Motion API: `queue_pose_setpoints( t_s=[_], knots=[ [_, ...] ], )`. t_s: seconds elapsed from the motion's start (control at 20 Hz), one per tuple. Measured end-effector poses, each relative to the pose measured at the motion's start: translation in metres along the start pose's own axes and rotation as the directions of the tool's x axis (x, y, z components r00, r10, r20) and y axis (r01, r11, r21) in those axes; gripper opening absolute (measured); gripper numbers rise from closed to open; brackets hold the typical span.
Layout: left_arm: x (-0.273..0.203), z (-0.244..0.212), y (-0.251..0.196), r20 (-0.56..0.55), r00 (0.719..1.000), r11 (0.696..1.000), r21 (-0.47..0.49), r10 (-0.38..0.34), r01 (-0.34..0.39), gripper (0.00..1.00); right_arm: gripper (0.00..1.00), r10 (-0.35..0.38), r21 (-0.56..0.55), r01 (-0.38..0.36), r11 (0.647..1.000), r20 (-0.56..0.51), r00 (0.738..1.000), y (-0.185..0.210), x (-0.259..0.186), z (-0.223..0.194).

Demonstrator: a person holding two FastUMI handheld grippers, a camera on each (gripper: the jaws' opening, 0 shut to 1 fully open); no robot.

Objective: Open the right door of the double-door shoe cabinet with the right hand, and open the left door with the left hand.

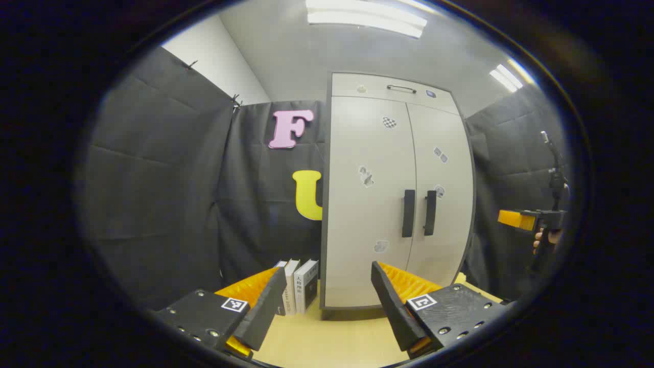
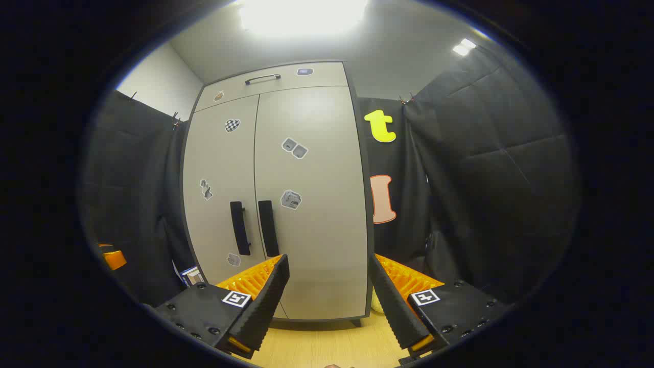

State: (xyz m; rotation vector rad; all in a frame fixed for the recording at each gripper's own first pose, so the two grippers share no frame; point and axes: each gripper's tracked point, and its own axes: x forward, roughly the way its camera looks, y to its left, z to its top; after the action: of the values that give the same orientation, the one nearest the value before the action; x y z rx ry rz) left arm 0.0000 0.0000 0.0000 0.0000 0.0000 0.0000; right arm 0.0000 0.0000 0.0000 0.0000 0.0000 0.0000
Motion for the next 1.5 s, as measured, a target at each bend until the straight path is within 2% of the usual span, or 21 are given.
queue_pose_setpoints(
  t_s=[0.25,0.45,0.75,1.05,1.25,1.5],
  knots=[
    [0.009,-0.004,-0.012,-0.035,0.999,0.999,0.031,-0.013,0.014,0.98,0.98,-0.013,0.012,0.013,1.000,-0.025,1.000,0.002,-0.007,-0.009],
    [0.011,-0.004,-0.013,-0.040,0.999,1.000,-0.001,-0.019,0.019,0.98,0.98,-0.021,0.005,0.021,1.000,-0.030,0.999,0.001,-0.009,-0.010],
    [0.004,-0.007,-0.002,-0.044,0.999,1.000,0.002,0.013,-0.013,0.98,0.98,0.002,0.022,-0.001,1.000,-0.055,0.999,0.010,-0.009,-0.012],
    [-0.006,-0.014,-0.011,-0.057,0.998,1.000,0.004,0.008,-0.008,0.98,0.98,0.049,-0.001,-0.049,0.999,-0.039,0.998,0.028,0.013,0.016],
    [-0.011,-0.021,-0.022,-0.071,0.997,0.999,0.048,0.005,-0.001,0.98,0.98,0.092,-0.013,-0.093,0.996,-0.024,0.995,0.050,0.035,0.041],
    [-0.021,-0.033,-0.030,-0.092,0.996,0.999,0.048,-0.009,0.013,0.98,0.98,0.128,0.026,-0.128,0.991,-0.005,0.992,0.081,0.067,0.065]
  ],
)
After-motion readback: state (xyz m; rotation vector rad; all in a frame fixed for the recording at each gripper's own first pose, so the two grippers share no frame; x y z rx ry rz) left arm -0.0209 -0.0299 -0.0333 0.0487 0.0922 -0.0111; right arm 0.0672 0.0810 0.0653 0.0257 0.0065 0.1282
